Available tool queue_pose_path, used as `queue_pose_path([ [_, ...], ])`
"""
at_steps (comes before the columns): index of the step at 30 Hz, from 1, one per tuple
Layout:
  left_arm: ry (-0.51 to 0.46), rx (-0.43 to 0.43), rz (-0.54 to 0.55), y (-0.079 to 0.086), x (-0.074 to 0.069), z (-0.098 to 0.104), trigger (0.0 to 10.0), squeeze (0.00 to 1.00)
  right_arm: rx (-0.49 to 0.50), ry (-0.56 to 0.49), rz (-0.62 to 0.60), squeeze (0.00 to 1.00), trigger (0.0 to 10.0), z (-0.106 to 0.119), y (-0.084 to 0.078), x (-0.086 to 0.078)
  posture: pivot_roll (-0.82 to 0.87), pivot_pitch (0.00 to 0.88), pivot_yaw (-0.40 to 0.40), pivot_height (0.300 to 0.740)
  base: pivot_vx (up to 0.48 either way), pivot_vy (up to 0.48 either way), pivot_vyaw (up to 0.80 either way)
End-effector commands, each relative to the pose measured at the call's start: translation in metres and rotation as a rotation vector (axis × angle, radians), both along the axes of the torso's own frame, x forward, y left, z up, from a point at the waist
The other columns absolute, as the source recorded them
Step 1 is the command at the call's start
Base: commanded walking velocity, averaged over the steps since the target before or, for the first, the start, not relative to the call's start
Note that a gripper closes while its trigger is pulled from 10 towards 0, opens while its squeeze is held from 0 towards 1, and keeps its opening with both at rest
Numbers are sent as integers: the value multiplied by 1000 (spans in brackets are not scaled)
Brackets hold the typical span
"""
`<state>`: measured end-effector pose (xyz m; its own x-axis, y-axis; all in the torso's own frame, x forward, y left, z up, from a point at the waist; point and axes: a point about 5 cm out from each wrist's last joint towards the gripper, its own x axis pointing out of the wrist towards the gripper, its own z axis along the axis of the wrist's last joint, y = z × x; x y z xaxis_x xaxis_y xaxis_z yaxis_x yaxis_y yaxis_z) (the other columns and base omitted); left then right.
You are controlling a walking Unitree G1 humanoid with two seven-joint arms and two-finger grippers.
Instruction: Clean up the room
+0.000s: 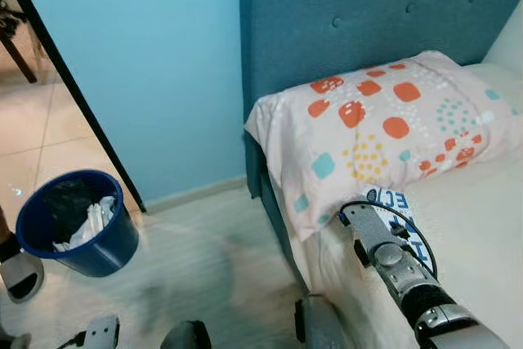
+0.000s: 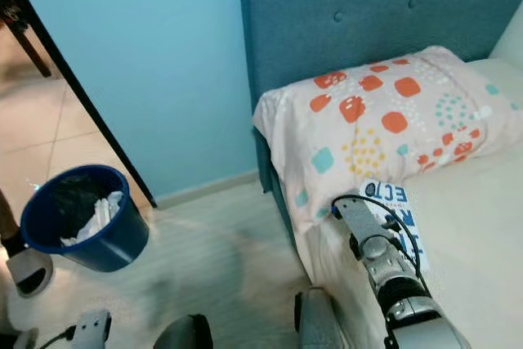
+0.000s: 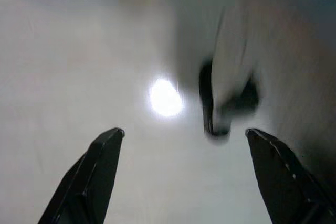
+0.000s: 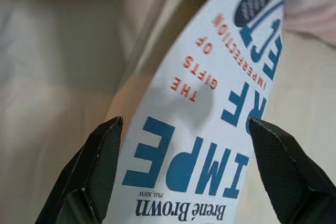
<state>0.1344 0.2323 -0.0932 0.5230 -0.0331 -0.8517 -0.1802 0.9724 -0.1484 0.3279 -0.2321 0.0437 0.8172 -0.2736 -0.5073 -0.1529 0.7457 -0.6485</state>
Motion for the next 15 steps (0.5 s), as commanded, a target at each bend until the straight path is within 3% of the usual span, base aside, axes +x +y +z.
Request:
queue_pose_path([
  [1, 49, -45, -23, -11, -15, -7, 10000, 0, -75, 37, 13, 0, 10000, -5, -2, -4, -77, 291, 0, 606, 0, 0, 0],
  [4, 47, -48, -21, -11, -18, -8, 10000, 0, -94, 41, 18, 0, 10000, -7, -2, -5, -77, 296, 2, 606, 0, 0, 0],
  [8, 37, -54, -29, -11, -23, -8, 10000, 0, 49, 53, -48, 0, 10000, -19, 2, -13, -70, 320, 7, 606, 0, 0, 0],
  [12, 36, -55, -30, -11, -23, -8, 10000, 0, 39, 56, -51, 0, 10000, -20, 1, -14, -70, 320, 7, 606, 0, 0, 0],
  [15, 26, -55, -27, -10, -25, -8, 10000, 0, -5, 62, -101, 0, 10000, -22, -9, -20, -64, 342, 9, 606, 0, 0, 0],
])
